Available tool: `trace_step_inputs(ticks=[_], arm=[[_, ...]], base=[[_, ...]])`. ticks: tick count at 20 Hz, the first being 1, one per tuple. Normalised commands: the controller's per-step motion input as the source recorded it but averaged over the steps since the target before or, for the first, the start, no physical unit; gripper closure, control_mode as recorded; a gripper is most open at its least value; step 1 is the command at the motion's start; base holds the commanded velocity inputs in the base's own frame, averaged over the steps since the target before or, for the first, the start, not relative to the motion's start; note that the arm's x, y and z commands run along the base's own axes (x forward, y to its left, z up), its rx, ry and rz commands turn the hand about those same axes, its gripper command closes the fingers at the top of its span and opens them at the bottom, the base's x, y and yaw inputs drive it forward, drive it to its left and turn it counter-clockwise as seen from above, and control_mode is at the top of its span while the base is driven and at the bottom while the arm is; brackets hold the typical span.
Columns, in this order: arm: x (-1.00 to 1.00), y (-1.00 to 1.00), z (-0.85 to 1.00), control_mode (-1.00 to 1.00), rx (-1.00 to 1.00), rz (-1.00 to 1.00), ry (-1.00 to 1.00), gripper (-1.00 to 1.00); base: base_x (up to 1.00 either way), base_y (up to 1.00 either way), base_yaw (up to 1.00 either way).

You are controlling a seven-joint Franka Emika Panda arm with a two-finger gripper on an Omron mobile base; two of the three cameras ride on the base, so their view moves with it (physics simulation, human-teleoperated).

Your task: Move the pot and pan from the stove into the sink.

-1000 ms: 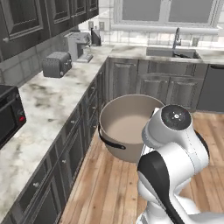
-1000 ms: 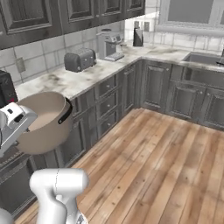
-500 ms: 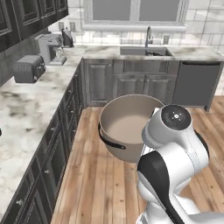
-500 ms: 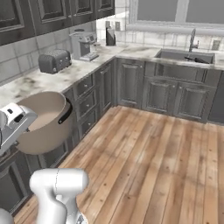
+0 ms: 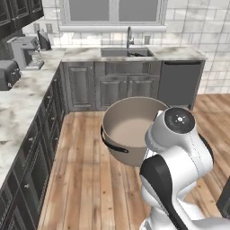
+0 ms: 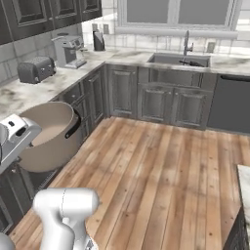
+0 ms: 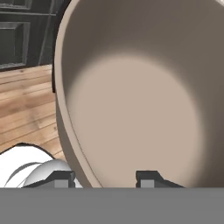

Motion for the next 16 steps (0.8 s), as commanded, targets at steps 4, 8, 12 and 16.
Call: trace_step_inputs(ticks=[4,8,12,16], arm=[[0.0,0.0,0.0,1.0,0.0,0.0,0.0,1.0],[0.0,0.0,0.0,1.0,0.0,0.0,0.0,1.0],[0.0,0.0,0.0,1.0,0.0,0.0,0.0,1.0],[0.0,0.0,0.0,1.0,0.0,0.0,0.0,1.0]], base=[[-0.08,-0.5,-0.2],[-0.13,-0.45,-0.16],[0.0,-0.01,-0.01],[0.19,0.0,0.0]])
